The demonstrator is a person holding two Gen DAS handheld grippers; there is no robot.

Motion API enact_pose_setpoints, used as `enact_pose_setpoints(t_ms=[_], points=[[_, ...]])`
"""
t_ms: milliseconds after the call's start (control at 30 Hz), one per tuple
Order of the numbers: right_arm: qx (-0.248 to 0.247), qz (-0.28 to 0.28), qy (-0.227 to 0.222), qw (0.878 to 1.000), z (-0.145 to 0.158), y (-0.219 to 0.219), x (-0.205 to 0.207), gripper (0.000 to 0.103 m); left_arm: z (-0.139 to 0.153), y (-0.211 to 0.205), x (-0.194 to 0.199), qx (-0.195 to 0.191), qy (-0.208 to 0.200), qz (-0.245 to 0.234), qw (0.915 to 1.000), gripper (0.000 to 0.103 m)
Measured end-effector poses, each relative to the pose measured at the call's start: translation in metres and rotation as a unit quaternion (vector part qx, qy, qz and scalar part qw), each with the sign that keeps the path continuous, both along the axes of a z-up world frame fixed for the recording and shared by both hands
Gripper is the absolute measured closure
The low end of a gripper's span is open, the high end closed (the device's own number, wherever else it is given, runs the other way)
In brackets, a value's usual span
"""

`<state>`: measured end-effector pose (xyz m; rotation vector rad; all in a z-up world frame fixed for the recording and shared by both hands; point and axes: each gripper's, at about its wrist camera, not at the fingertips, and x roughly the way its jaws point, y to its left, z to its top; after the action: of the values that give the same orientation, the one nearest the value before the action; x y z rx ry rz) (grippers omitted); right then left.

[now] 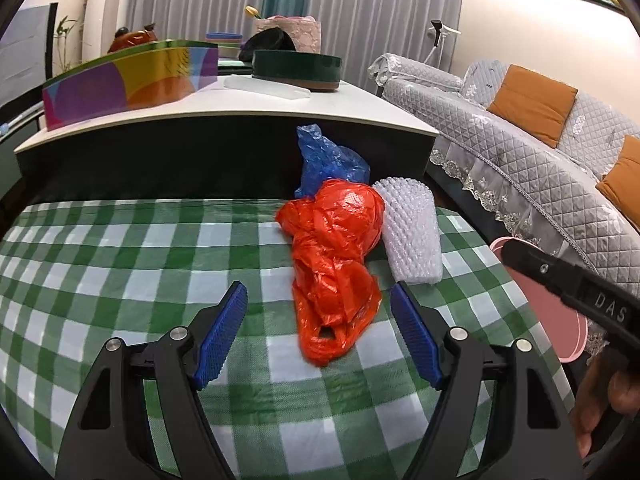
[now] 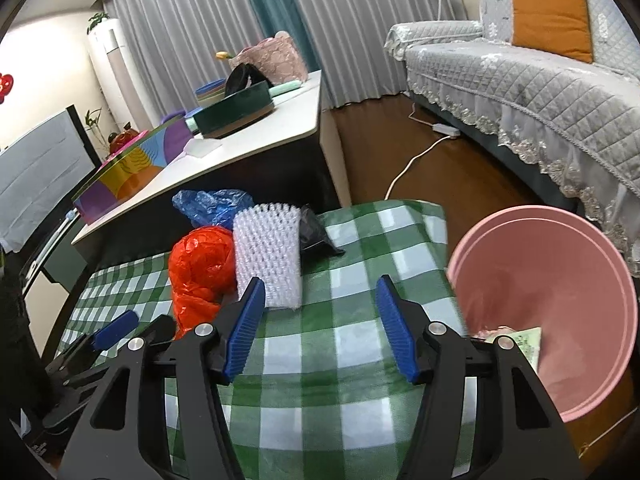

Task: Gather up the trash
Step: 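Grasp the red plastic bag with the left gripper while the right gripper grasps the white foam sleeve, then carry the red bag and white foam sleeve toward the pink bin with both grippers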

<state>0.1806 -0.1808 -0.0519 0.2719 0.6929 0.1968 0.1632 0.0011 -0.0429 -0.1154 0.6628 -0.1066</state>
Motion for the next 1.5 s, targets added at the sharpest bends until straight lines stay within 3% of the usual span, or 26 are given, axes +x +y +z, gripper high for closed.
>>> enact_pose_setpoints(t_ms=[267, 500, 533, 733, 767, 1500], points=[[0.024, 0.02, 0.023, 0.999, -0.011, 0.018, 0.029, 0.045, -0.003, 0.0, 0.028, -0.015, 0.027, 0.001, 0.9995, 0.044], [0.032, 0.03, 0.049, 0.998, -0.023, 0.033, 0.05, 0.045, -0.006, 0.001, 0.04, -0.032, 0.043, -0.022, 0.9983, 0.065], [0.034, 0.032, 0.053, 0.998, -0.024, 0.035, 0.051, 0.047, -0.006, 0.0, 0.039, -0.031, 0.043, -0.025, 0.9983, 0.065], [0.036, 0.049, 0.068, 0.996, -0.029, 0.043, 0.053, 0.084, -0.005, 0.007, 0.037, -0.036, 0.044, -0.024, 0.9981, 0.071], [0.036, 0.05, 0.067, 0.996, -0.028, 0.043, 0.053, 0.086, -0.004, 0.009, 0.036, -0.038, 0.044, -0.021, 0.9981, 0.071], [-0.028, 0.013, -0.01, 0.999, 0.052, 0.005, -0.028, 0.088, 0.049, 0.004, -0.025, -0.014, -0.004, -0.028, 0.9995, 0.073]])
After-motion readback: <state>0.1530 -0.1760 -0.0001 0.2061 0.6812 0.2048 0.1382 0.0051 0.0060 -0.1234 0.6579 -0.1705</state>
